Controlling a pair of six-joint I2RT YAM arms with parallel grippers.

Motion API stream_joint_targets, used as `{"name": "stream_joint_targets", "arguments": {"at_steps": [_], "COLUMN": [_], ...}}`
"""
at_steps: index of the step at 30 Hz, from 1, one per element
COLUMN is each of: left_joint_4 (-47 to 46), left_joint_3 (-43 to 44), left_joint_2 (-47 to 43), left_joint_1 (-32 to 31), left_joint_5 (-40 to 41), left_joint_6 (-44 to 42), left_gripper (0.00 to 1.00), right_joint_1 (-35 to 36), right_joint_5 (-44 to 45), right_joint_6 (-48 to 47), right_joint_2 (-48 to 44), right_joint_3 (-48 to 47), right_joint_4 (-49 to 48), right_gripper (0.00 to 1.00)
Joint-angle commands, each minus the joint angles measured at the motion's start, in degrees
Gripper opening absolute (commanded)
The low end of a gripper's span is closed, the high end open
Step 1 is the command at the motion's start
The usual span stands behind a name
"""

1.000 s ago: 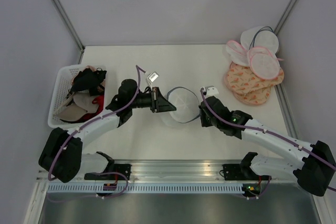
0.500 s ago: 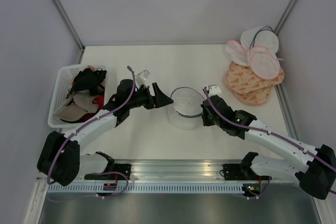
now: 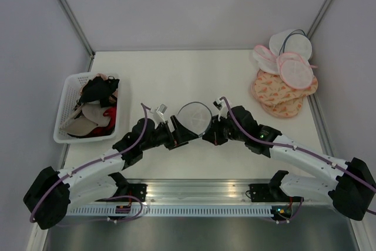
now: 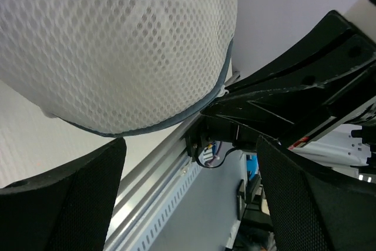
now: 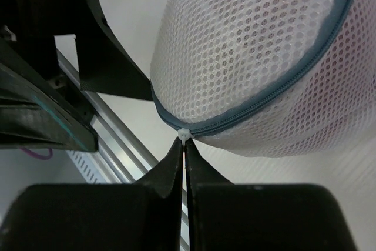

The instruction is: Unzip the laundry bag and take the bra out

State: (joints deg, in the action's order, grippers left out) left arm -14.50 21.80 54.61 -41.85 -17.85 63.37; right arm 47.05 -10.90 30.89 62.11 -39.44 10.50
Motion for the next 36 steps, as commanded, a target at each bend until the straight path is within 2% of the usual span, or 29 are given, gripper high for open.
{"name": "stream_joint_targets", "arguments": {"at_steps": [1,7,11,16,22,25,28,29,31,32,33,34,36], "left_joint_4": [-4.7,-6.3,-4.6,-7.3,-12.9,-16.1,-18.2,-18.2,-16.5,-15.0,-13.6,-10.9,-8.5], "left_joint_3": [0.3,-3.3,-5.3,-5.1,-0.7,-0.7,-2.0,-2.4,-2.8,-2.7,-2.6,-2.0,-1.4], "left_joint_2": [2.3,1.6,-0.8,-0.3,7.3,11.0,10.8,9.6,8.0,6.8,5.2,4.3,2.4], "left_joint_1": [-3.7,-8.0,-8.3,-8.3,-8.3,-8.3,-8.3,-8.3,-8.3,-8.3,-8.3,-8.3,-8.1], "left_joint_5": [1.5,9.1,20.4,27.6,24.7,23.5,24.7,25.2,27.1,27.8,28.3,29.3,30.1], "left_joint_6": [8.3,15.7,18.4,21.1,21.5,22.1,21.7,21.6,20.6,20.3,19.4,18.9,16.8], "left_gripper": [0.94,0.93,0.93,0.93,0.93,0.89,0.72,0.56,0.36,0.19,0.13,0.02,0.02], "right_joint_1": [0.1,0.1,0.8,2.9,6.3,8.1,9.4,9.6,9.9,9.9,9.9,9.9,9.9], "right_joint_5": [-2.1,-1.6,-2.1,-1.8,-1.6,-1.1,-0.2,0.8,2.4,3.8,4.7,5.5,8.3], "right_joint_6": [2.1,2.7,2.2,1.8,4.3,4.8,4.7,4.3,4.0,3.8,3.4,3.2,2.7], "right_joint_2": [0.1,-0.8,-2.3,-3.4,-2.7,-1.4,-0.4,-0.5,-0.8,-1.0,-1.3,-1.4,-1.2], "right_joint_3": [-0.8,0.4,1.5,2.7,5.9,6.2,5.9,5.6,5.3,4.6,4.3,3.5,2.4], "right_joint_4": [-5.1,-5.1,-5.2,-4.7,-10.0,-12.3,-11.6,-10.7,-8.3,-6.6,-5.6,-4.5,-0.8], "right_gripper": [0.00,0.00,0.00,0.01,0.00,0.00,0.00,0.01,0.00,0.00,0.00,0.00,0.00]}}
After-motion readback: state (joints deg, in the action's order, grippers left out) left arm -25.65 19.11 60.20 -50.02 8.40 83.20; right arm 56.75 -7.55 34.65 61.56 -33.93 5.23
